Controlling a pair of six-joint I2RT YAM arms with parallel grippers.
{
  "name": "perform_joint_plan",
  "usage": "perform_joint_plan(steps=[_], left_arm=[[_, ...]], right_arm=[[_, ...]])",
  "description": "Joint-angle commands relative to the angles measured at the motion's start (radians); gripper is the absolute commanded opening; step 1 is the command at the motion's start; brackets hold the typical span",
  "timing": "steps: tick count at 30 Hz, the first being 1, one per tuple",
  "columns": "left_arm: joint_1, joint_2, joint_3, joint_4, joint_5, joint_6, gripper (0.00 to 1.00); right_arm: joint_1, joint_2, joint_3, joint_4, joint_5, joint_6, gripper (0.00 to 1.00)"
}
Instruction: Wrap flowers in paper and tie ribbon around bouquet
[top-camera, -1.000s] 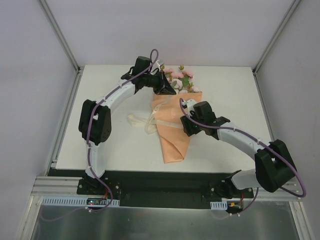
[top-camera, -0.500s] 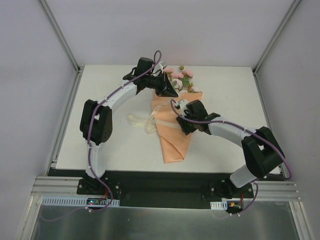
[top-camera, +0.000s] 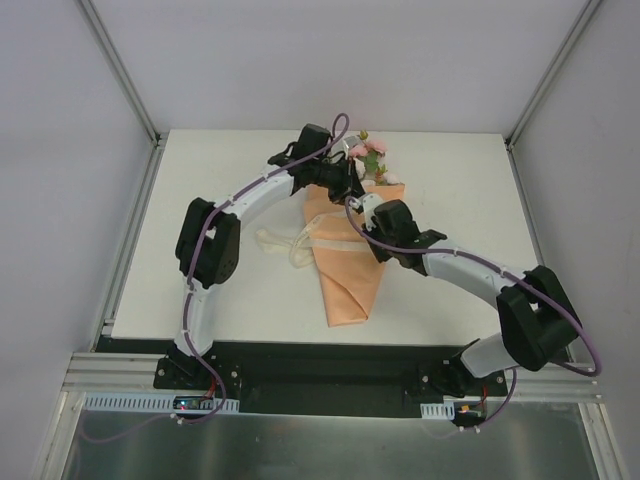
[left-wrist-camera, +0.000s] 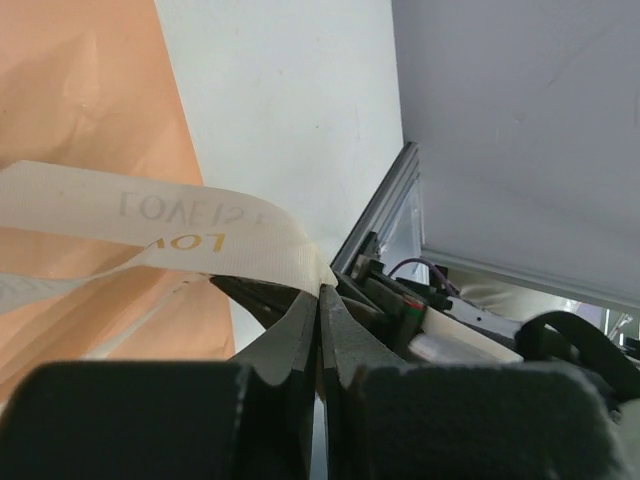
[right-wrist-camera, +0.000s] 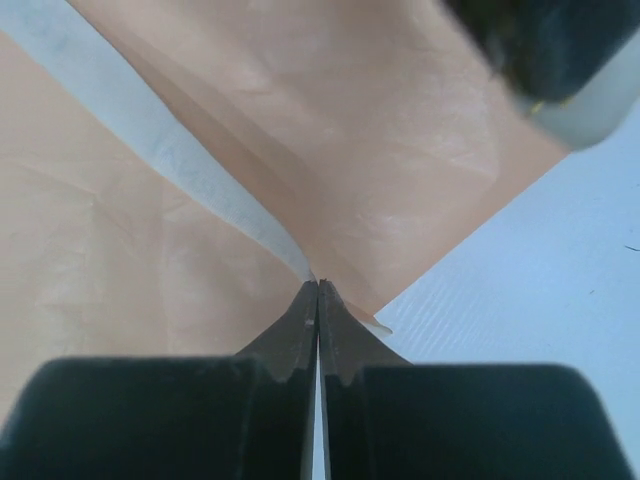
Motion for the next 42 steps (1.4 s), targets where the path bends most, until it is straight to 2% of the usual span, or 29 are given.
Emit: perform_joint_plan(steps=[1,6,10,16,18,21,24,25,29,38,42], left_arm=[[-0.041,0.028,0.060,-0.052,-0.062,0.075,0.00],[-0.062,0.071,0.078,-0.123,-0.096,0.144,0.00],[-0.103,0.097,0.086,-0.247,-0.130,0.237,0.00],[-0.146,0.051,0.018,-0.321,-0.179,0.349,0.00],[-0.146,0.040,-0.005,-0.331,-0.156,0.377,0.00],[-0.146,0.040,-0.009,-0.359,-0.079,0.406,0.07],[-0.146,0.016,-0.022,-0.385,-0.061,0.435,0.20],[-0.145,0.009,-0.026,-0.387,-0.065,0.450,0.29],[-0.125,-0.020,-0.017,-0.394,-0.085,0.467,0.43],[-0.006,-0.119,-0.060,-0.401,-0.160,0.463,0.50],[0.076,-0.246,-0.178,-0.367,-0.231,0.452,0.52]], right_arm=[[0.005,-0.075,-0.038,0.055,-0.004,0.019,0.01],[0.007,-0.165,-0.093,0.097,-0.018,0.053,0.01],[0.008,-0.199,-0.107,0.104,-0.013,0.073,0.01],[0.007,-0.259,-0.136,0.138,-0.025,0.111,0.01],[0.007,-0.271,-0.150,0.147,-0.019,0.114,0.01],[0.005,-0.276,-0.156,0.152,-0.010,0.121,0.00],[0.005,-0.267,-0.154,0.158,-0.008,0.121,0.00],[0.005,-0.264,-0.154,0.163,-0.012,0.121,0.00],[0.005,-0.234,-0.150,0.178,-0.013,0.122,0.00],[-0.003,-0.147,-0.084,0.186,0.004,0.142,0.00],[-0.029,-0.092,-0.047,0.183,0.002,0.159,0.00]])
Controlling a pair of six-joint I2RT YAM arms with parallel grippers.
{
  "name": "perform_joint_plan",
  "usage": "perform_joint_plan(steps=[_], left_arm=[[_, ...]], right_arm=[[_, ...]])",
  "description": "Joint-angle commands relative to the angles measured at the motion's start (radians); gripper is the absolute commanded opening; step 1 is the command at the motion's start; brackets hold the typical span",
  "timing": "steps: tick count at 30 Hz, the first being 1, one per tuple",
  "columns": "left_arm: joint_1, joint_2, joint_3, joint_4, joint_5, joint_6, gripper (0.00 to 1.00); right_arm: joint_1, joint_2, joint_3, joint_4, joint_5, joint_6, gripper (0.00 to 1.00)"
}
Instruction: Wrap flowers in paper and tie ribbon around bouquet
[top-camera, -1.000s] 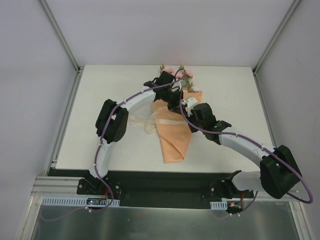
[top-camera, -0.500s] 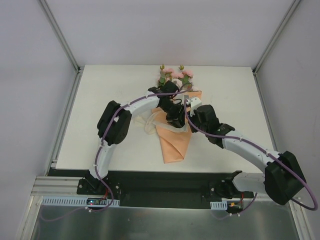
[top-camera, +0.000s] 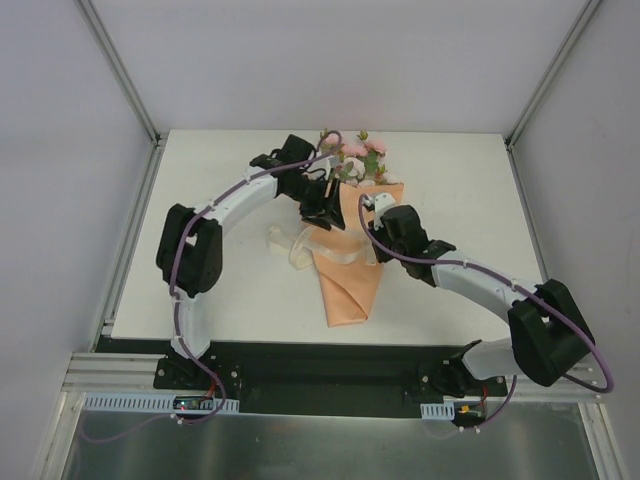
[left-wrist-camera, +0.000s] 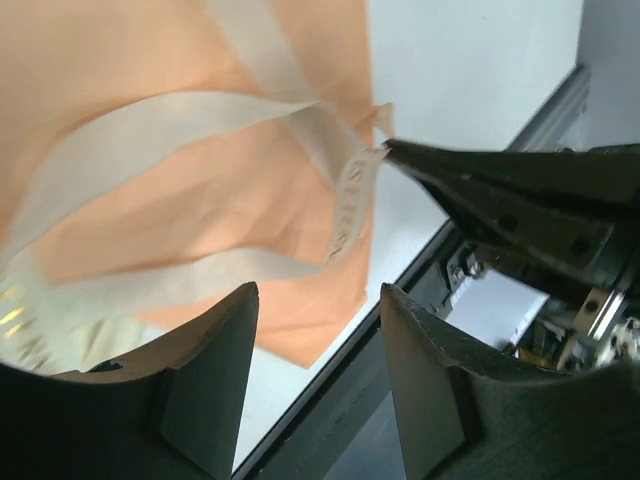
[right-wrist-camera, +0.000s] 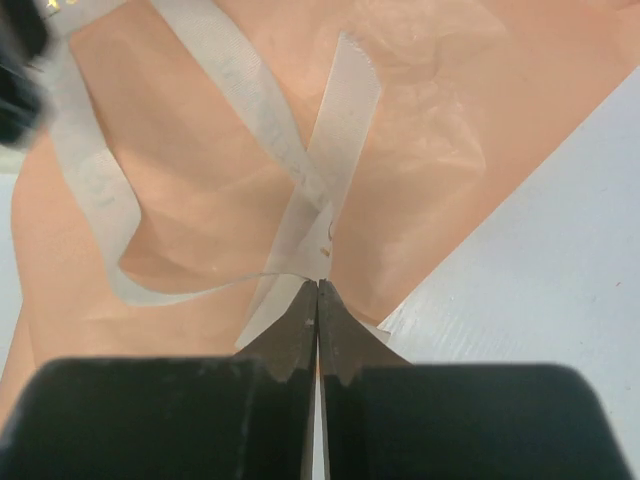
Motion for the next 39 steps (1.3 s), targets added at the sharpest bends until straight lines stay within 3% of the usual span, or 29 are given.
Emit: perform_joint_plan(steps=[1,6,13,14,15,16,19,25,29,34,39], left_arm=[[0.094,-0.198,-0.188,0.031,-0.114,-0.002,0.53],[0.228,-0.419,-0.527,0.226,-0.185,-0.097,0.56],[0.254,-0.450,-0.712,0.300,-0.299,-0.154,0.63],[0.255,-0.442,-0.717,0.303,-0.310,-0.159,0.72],[0.255,-0.439,-0.721,0.306,-0.328,-0.165,0.72],[0.255,-0.436,-0.724,0.312,-0.337,-0.168,0.72],[0.255,-0.423,-0.721,0.324,-0.354,-0.168,0.72],[0.255,-0.317,-0.674,0.329,-0.385,-0.193,0.77],[0.255,-0.254,-0.632,0.330,-0.405,-0.208,0.79],[0.255,-0.225,-0.591,0.332,-0.417,-0.208,0.72],[0.255,-0.198,-0.569,0.332,-0.414,-0.179,0.52]], right_arm=[[-0.026,0.047,0.083,0.040,0.008,0.037,0.00],[-0.066,0.132,0.180,0.003,0.013,0.051,0.00],[-0.091,0.270,0.358,-0.156,0.033,0.054,0.01],[-0.089,0.276,0.379,-0.190,0.034,0.066,0.06],[-0.088,0.267,0.387,-0.215,0.039,0.075,0.14],[-0.083,0.252,0.390,-0.260,0.039,0.087,0.36],[-0.083,0.167,0.377,-0.354,0.027,0.140,0.50],[-0.046,0.039,0.289,-0.417,-0.048,0.176,0.55],[-0.011,0.057,0.265,-0.400,-0.042,0.181,0.56],[0.009,0.147,0.312,-0.420,0.024,0.180,0.58],[0.013,0.232,0.341,-0.440,0.074,0.166,0.59]])
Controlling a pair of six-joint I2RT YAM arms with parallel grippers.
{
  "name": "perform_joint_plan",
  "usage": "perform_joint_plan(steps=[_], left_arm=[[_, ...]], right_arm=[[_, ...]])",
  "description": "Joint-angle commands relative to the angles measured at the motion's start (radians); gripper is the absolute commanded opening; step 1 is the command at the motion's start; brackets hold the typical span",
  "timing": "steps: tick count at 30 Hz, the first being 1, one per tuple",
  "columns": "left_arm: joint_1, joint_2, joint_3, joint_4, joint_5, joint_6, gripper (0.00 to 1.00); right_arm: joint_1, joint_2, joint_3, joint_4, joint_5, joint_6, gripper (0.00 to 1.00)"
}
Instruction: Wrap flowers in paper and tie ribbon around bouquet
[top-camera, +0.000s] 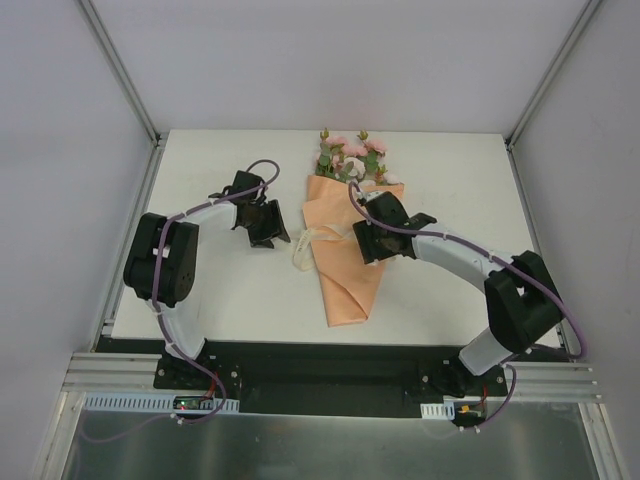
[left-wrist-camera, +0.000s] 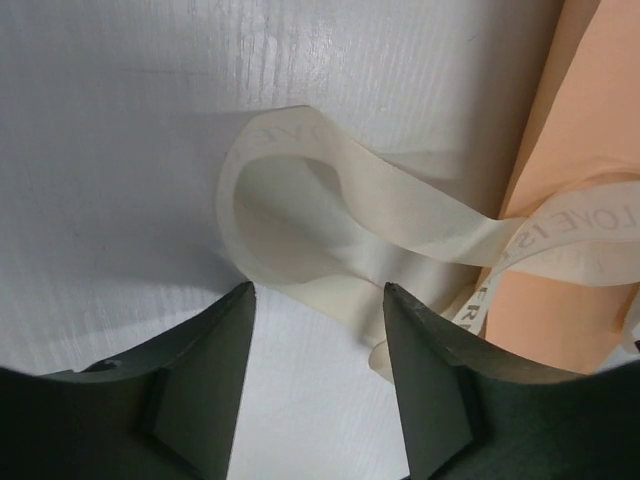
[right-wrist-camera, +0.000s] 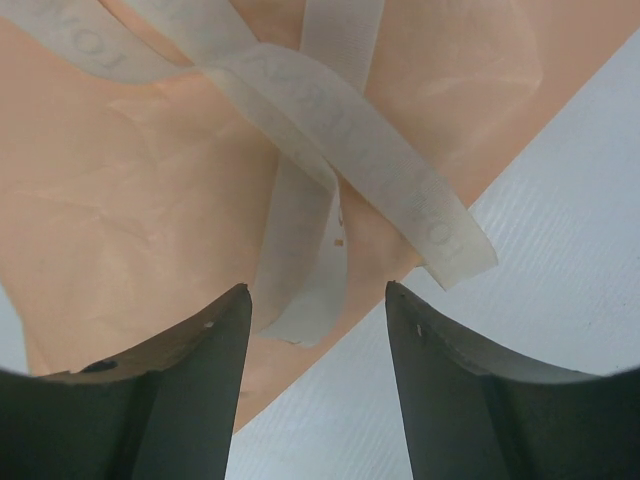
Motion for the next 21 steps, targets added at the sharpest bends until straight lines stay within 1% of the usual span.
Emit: perform_joint_plan(steps=[1,2,3,5,6,8,9,10,11,12,13,14,15,18,21], left_arm=[[-0.002,0.017,0.033,-0.004,-0.020,0.024,0.47],[-0.002,0.012,0.033,-0.004,-0.021,0.027,0.34],[-0.002,0.006,0.029,-0.004,-0.024,0.035,0.29],[-0.002,-0.026,0.026,-0.004,-0.033,0.055,0.17],[-0.002,-0.043,0.018,-0.004,-0.041,0.059,0.00],[-0.004,-0.104,0.006,-0.005,-0.064,0.073,0.00],[-0.004,-0.127,0.000,-0.010,-0.069,0.090,0.00],[-0.004,-0.175,-0.004,-0.014,-0.082,0.096,0.00],[-0.004,-0.198,-0.005,-0.028,-0.087,0.111,0.00],[-0.005,-0.222,-0.010,-0.037,-0.093,0.118,0.00],[-0.007,-0.268,-0.013,-0.047,-0.098,0.125,0.00],[-0.011,-0.288,-0.014,-0.062,-0.105,0.145,0.00],[-0.020,-0.305,-0.013,-0.077,-0.115,0.151,0.00],[-0.022,-0.354,-0.017,-0.106,-0.115,0.164,0.00],[-0.022,-0.359,-0.022,-0.113,-0.092,0.178,0.01]], right_arm=[[0.010,0.047,0.061,-0.051,0.070,0.005,0.59],[0.012,0.050,0.066,-0.054,0.075,0.007,0.59],[0.015,0.050,0.066,-0.056,0.076,0.012,0.58],[0.018,0.047,0.070,-0.062,0.067,0.015,0.50],[0.020,0.044,0.074,-0.068,0.061,0.021,0.37],[0.018,0.013,0.081,-0.097,0.056,0.030,0.24],[0.018,-0.001,0.093,-0.115,0.058,0.038,0.11],[0.018,-0.031,0.103,-0.161,0.061,0.051,0.06],[0.018,-0.047,0.112,-0.187,0.055,0.053,0.03],[0.018,-0.062,0.138,-0.215,0.041,0.053,0.01],[0.017,-0.071,0.155,-0.287,0.026,0.053,0.01],[0.015,-0.082,0.172,-0.330,0.006,0.059,0.01],[0.014,-0.088,0.205,-0.415,-0.017,0.064,0.01],[-0.002,-0.113,0.230,-0.546,-0.091,0.079,0.01],[-0.013,-0.154,0.227,-0.582,-0.134,0.064,0.01]])
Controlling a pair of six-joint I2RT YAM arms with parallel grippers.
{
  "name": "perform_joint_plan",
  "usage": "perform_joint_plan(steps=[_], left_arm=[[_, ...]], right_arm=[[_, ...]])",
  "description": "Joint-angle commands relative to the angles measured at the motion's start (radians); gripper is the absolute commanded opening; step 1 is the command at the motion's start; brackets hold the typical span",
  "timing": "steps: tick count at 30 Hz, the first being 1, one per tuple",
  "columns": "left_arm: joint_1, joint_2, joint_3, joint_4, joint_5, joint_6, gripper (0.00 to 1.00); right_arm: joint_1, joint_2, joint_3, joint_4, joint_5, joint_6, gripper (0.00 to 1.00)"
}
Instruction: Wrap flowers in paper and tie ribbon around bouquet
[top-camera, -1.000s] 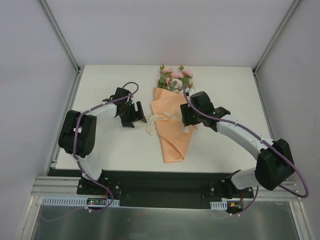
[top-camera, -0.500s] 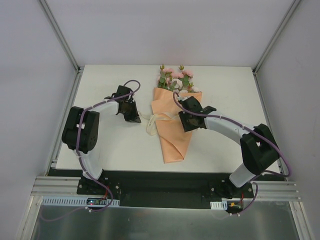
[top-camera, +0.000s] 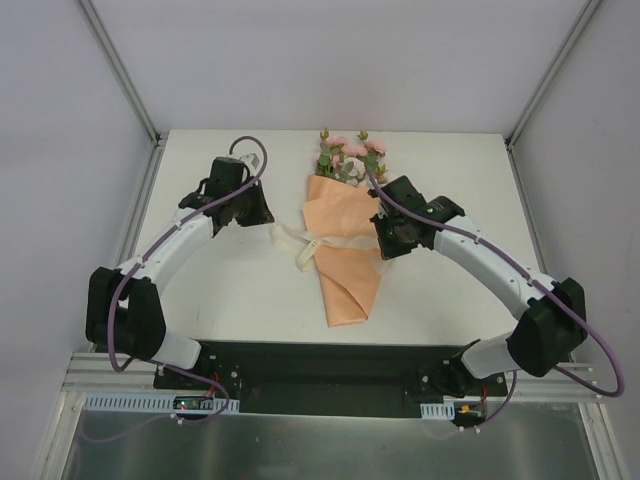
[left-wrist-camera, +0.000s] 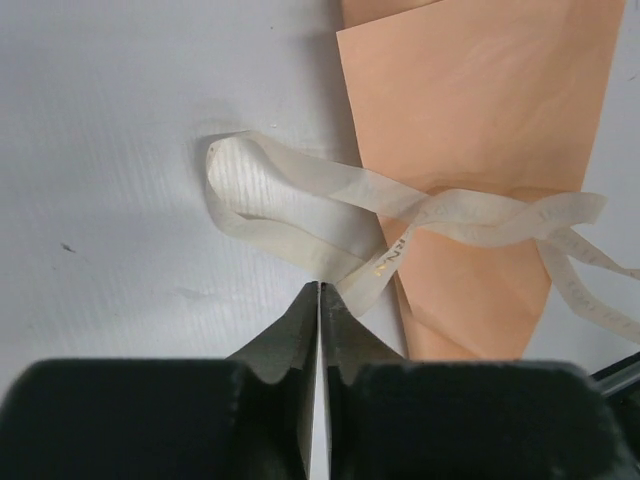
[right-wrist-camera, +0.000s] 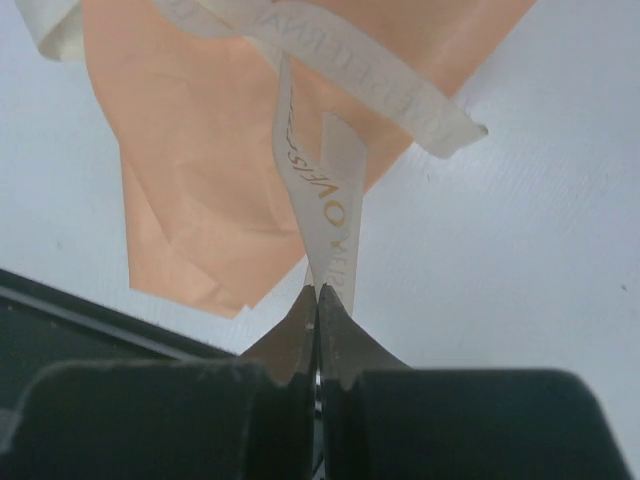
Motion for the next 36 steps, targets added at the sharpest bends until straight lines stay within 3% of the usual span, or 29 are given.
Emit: perform_joint_plan(steps=[1,2,4,7,13,15,18,21,22,30,36], left_arm=[[-0.002,0.034,-0.001,-0.071,0.008,0.053,0.14],[0.001,0.065,0.042,-0.088,0.025,0.056,0.42],[0.002,0.169,0.095,-0.134,0.051,0.067,0.53],[0.001,0.285,0.171,-0.156,0.036,0.094,0.61],[-0.020,0.476,0.286,-0.213,-0.054,0.128,0.64],[-0.030,0.513,0.307,-0.233,-0.048,0.131,0.62],[-0.033,0.544,0.297,-0.240,-0.091,0.139,0.50],[-0.019,0.503,0.286,-0.249,-0.105,0.143,0.16],[-0.016,0.478,0.281,-0.251,-0.117,0.136,0.00],[-0.016,0.107,0.265,-0.283,-0.307,0.171,0.00],[-0.016,-0.010,0.218,-0.354,-0.308,0.261,0.00]], right_arm=[[-0.015,-0.074,0.020,-0.182,-0.086,0.005,0.01],[-0.019,-0.077,0.020,-0.168,-0.094,0.002,0.01],[-0.024,-0.057,0.037,-0.168,-0.100,0.001,0.01],[-0.027,-0.039,0.061,-0.159,-0.102,0.007,0.01],[-0.053,-0.026,0.080,-0.143,-0.120,-0.014,0.01],[-0.064,-0.025,0.083,-0.142,-0.121,-0.019,0.01],[-0.087,-0.032,0.090,-0.146,-0.121,-0.028,0.01],[-0.114,-0.048,0.101,-0.160,-0.117,-0.039,0.01],[-0.125,-0.048,0.115,-0.168,-0.109,-0.042,0.01],[-0.131,-0.039,0.198,-0.301,0.061,-0.088,0.01],[-0.133,0.018,0.227,-0.386,0.273,-0.084,0.01]])
